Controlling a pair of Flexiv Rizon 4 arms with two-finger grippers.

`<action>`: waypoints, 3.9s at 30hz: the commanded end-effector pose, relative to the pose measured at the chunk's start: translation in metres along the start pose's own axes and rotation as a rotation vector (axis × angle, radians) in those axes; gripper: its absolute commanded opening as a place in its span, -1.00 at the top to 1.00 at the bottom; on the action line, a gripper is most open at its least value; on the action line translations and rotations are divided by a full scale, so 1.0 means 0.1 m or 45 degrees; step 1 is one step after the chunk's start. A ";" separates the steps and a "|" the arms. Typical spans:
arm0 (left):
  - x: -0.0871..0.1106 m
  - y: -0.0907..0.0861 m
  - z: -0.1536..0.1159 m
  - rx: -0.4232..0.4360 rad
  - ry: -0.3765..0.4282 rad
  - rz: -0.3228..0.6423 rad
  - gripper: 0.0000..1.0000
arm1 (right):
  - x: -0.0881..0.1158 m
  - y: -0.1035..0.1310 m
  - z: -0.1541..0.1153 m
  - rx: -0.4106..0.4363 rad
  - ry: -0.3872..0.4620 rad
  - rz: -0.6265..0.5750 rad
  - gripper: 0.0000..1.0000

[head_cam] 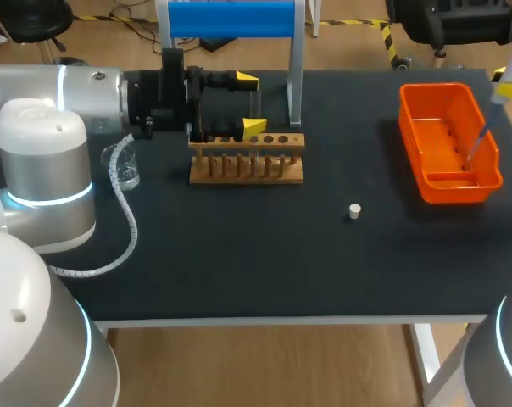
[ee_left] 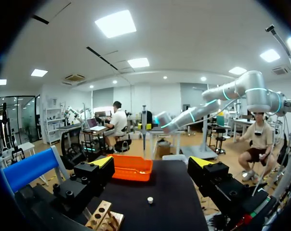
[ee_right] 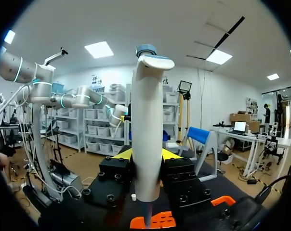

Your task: Invert the test tube, pick up the pipette, mount the tip to pipette, aspirate from beaker and dispense into the tube, eject the tip, return the pipette, and cap with the stopper.

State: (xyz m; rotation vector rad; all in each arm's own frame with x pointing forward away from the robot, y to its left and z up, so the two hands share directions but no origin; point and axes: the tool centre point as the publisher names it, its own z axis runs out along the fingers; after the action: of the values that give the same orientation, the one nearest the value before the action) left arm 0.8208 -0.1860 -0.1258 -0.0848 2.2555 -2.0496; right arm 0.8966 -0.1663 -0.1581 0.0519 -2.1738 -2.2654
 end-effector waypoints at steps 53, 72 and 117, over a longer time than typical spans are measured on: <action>-0.02 -0.01 0.05 -0.030 -0.016 -0.031 -1.00 | -0.03 -0.28 0.11 0.048 0.202 0.034 1.00; -0.32 -0.62 1.86 -0.180 0.066 -0.131 -1.00 | -0.03 -0.28 0.11 0.048 0.202 0.034 1.00; -0.38 -0.72 2.77 -0.186 0.092 -0.124 1.00 | -0.03 -0.28 0.11 0.048 0.202 0.034 1.00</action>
State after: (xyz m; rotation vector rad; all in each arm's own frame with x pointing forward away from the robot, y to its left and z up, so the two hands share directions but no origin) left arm 0.8865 -0.4619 -0.0795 -0.1313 2.4888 -1.9640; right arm 0.8983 -0.1520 -0.1861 0.1875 -2.1262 -2.1322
